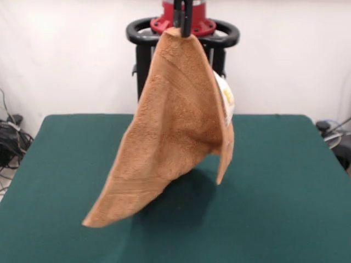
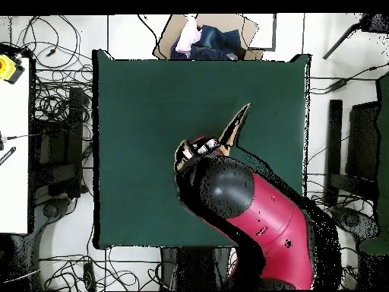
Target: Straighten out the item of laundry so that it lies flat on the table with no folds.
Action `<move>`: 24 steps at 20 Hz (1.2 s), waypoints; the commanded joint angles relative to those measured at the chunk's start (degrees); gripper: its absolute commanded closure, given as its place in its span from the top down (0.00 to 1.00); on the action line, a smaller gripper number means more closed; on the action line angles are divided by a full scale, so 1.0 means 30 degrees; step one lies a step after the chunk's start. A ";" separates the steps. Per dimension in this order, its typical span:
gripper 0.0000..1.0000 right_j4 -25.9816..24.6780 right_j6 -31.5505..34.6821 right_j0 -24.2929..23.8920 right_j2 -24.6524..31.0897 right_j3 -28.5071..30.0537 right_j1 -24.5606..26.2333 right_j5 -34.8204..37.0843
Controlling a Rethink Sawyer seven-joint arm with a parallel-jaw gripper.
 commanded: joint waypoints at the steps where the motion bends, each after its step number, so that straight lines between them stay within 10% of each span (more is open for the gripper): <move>1: 0.00 0.0900 0.4687 -0.0425 0.0810 0.2677 0.0218 -0.1003; 13: 0.00 0.0007 0.4994 -0.0270 0.0028 0.1032 -0.0236 0.1821; 24: 0.00 0.1071 0.2846 -0.1970 0.2622 0.2825 0.0550 -0.3315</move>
